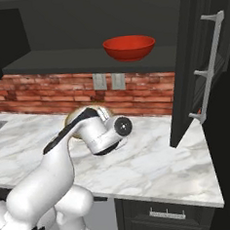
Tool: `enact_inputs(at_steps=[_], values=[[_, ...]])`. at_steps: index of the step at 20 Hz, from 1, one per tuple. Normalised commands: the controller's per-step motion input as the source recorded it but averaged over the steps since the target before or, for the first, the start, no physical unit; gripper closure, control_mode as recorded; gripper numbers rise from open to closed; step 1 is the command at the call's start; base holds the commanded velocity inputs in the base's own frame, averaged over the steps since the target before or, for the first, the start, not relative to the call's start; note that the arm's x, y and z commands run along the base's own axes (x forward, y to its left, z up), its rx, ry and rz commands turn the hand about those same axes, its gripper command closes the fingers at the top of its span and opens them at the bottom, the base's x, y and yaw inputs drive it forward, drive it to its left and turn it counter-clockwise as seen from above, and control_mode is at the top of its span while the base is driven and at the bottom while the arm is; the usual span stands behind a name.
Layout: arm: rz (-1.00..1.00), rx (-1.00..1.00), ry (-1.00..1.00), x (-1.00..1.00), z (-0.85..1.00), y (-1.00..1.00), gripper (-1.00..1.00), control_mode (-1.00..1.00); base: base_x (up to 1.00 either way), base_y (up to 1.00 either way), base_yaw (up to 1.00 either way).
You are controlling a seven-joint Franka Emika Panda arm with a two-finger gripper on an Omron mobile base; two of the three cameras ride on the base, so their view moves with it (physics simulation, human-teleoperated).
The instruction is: Open the cabinet. Pick the bowls from the counter and place them in the cabinet. Then close the cabinet.
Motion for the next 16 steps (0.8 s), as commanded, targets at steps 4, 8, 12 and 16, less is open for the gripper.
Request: enact_inputs(at_steps=[4,8,12,16], values=[[-0.3,0.0,0.04,-0.17,0.57,0.01,1.0,-1.0,0.0,0.0,0.0],[-0.28,0.0,0.07,-0.31,0.56,-0.04,1.0,-1.0,0.0,0.0,0.0],[-0.26,0.0,0.01,-0.42,0.54,-0.06,1.0,-1.0,0.0,0.0,0.0],[-0.21,0.0,0.0,-0.48,0.46,0.0,1.0,-1.0,0.0,0.0,0.0]])
